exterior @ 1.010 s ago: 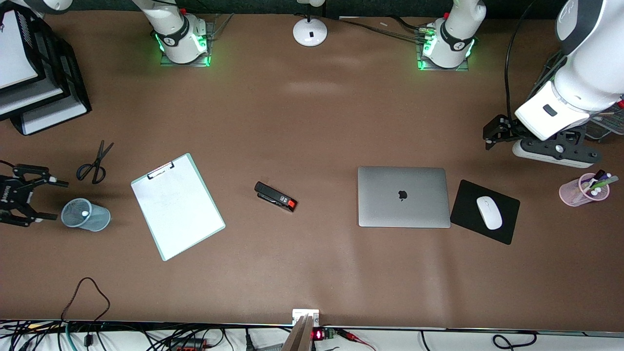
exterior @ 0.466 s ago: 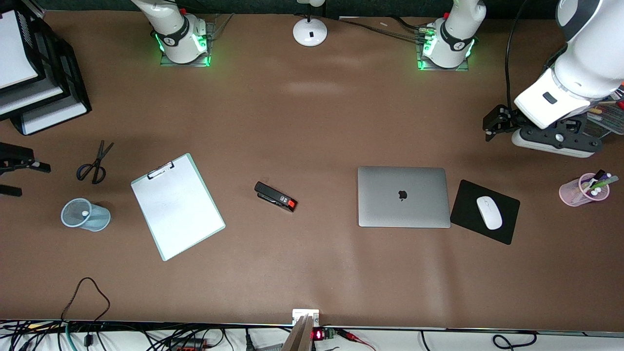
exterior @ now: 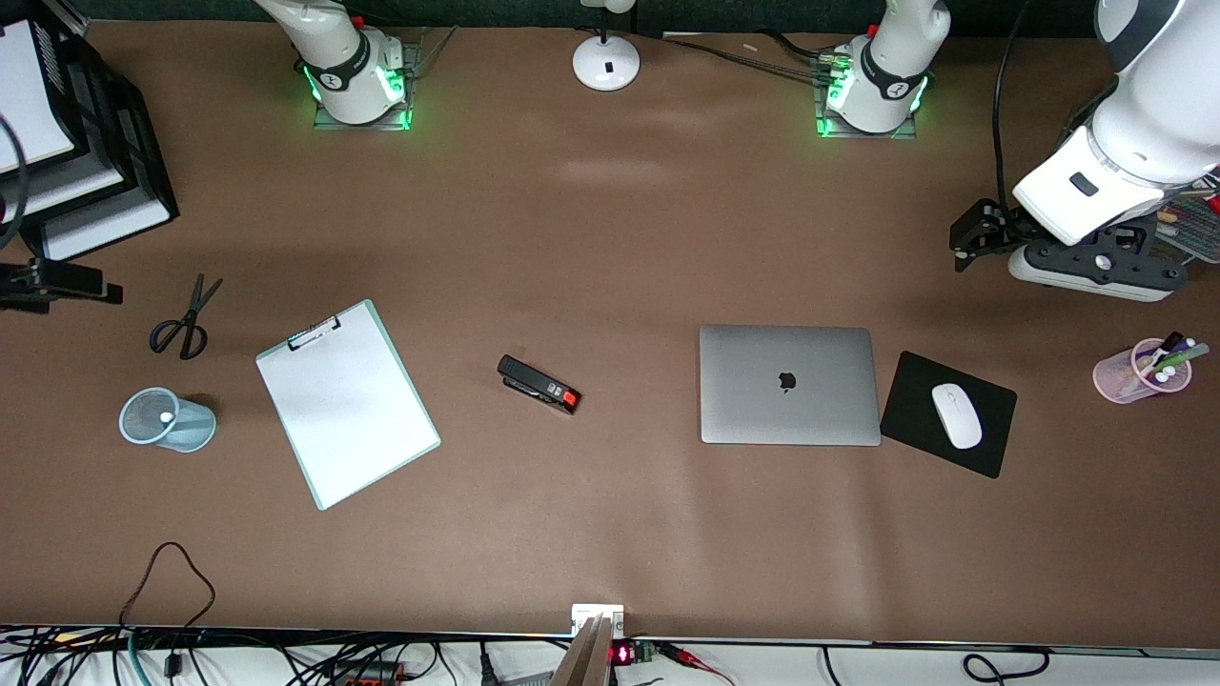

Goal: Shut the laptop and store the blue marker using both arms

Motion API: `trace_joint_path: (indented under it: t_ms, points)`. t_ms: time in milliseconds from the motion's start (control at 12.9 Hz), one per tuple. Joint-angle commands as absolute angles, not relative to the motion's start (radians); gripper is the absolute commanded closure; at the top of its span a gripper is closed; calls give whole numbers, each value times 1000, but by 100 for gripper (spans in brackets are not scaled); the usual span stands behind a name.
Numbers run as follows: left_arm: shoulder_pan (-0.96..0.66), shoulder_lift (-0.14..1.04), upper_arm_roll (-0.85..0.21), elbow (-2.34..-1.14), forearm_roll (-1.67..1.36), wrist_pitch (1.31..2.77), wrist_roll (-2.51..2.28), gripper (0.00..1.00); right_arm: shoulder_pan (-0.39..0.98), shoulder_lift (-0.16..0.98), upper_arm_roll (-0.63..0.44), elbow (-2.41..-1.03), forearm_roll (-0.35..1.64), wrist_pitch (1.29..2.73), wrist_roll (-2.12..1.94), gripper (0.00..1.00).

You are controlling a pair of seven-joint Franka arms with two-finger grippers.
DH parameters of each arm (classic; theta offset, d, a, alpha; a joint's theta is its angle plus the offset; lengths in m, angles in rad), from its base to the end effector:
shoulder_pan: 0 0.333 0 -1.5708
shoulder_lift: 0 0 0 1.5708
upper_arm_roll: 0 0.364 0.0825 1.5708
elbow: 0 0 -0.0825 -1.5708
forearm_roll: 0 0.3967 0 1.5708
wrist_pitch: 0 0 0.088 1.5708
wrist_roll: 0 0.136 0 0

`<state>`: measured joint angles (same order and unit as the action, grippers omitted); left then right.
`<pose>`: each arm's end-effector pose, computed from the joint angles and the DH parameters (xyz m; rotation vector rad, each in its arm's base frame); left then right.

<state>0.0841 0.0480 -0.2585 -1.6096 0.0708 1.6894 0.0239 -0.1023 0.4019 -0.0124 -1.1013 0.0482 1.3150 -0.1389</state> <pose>0.5872 -0.0909 0.6084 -3.0693 0.3157 -0.0582 0.6662 -0.0673 0.5949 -3.0625 -0.0498 0.2785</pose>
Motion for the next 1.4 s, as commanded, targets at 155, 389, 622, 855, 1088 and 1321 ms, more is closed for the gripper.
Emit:
trace_joint_path:
  t_ms: [155,389,622,855,1088,1321]
  points:
    - [95,31,-265,-1612,55,1658,20,0,-90,299,-20,-1192,-17,1328,-84,0]
    - [95,29,-265,-1612,55,1649,20,0,-86,273,-17,-1239,-20,1384,-83,0]
    - [95,29,-265,-1612,55,1643,20,0,-86,275,-14,-1239,-8,1397,-83,0]
    - [97,31,-264,-1612,55,1640,20,0,-72,275,-12,-1239,-6,1404,-83,0]
    - [97,29,-264,-1612,57,1640,20,0,-64,270,-11,-1238,-6,1402,-83,0]
    - [97,29,-265,-1612,57,1640,21,0,-61,267,-9,-1235,-3,1404,-84,0]
